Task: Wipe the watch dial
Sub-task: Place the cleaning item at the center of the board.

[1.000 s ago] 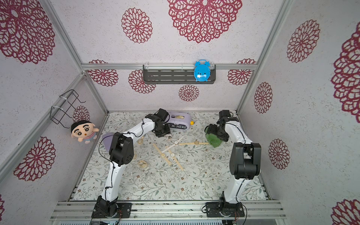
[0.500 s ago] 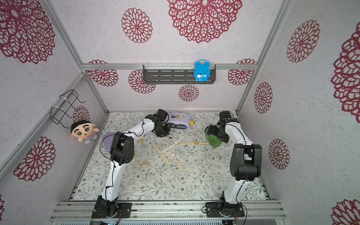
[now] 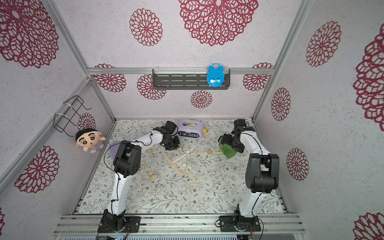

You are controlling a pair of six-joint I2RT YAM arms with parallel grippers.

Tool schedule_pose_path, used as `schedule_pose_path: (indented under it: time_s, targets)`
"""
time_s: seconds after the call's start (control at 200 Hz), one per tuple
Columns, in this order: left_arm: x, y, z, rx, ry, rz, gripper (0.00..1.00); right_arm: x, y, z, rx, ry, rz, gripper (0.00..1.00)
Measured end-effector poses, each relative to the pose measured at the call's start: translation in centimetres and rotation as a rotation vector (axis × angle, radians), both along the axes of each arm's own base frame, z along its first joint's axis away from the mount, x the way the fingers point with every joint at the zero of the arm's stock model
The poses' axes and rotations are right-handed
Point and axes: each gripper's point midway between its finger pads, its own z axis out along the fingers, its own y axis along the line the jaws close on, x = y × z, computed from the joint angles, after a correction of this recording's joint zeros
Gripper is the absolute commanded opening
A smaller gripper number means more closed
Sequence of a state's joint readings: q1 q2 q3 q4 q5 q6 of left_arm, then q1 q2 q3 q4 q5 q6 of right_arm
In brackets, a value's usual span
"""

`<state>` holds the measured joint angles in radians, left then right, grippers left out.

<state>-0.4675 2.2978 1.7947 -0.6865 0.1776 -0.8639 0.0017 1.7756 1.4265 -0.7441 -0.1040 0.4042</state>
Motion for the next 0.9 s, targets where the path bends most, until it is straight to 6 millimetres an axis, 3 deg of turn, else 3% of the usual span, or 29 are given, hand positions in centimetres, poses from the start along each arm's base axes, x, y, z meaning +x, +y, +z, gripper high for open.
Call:
schedule_pose_path:
  time_s: [0.18,0.225,0.345,0.41,0.465,0.545,0.58,0.771,0.826,0.901]
  targets:
    - [-1.0,0.3,-0.5,-0.014,-0.005,-0.009,0.00,0.0,0.0,0.0,0.000,0.000,0.000,0.99]
    - [-1.0,0.3,-0.5,-0.015,-0.010,-0.014,0.09,0.0,0.0,0.0,0.000,0.000,0.000,0.99]
    - [-1.0,0.3,-0.6,-0.013,-0.019,-0.029,0.22,0.0,0.0,0.0,0.000,0.000,0.000,0.99]
    - [-1.1,0.4,-0.6,-0.010,-0.023,-0.035,0.25,0.0,0.0,0.0,0.000,0.000,0.000,0.99]
    - [-1.3,0.5,-0.5,-0.005,-0.023,-0.045,0.33,0.0,0.0,0.0,-0.001,0.000,0.000,0.99]
    - [-1.5,0.7,-0.2,-0.006,-0.023,-0.050,0.61,0.0,-0.1,0.0,-0.003,0.000,-0.001,0.99]
    - [-1.5,0.8,0.0,-0.001,-0.027,-0.054,0.65,0.0,-0.1,0.0,-0.003,0.001,-0.001,0.99]
    - [-1.9,1.5,0.2,0.022,-0.015,-0.055,0.64,0.0,-0.1,0.0,-0.003,0.001,-0.001,0.99]
    - [-2.1,1.9,0.1,0.033,-0.005,-0.052,0.57,0.0,-0.1,0.0,-0.003,0.001,-0.001,0.99]
    - [-2.3,2.3,-0.1,0.045,0.004,-0.048,0.40,-0.1,-0.1,0.0,-0.003,0.002,-0.001,0.99]
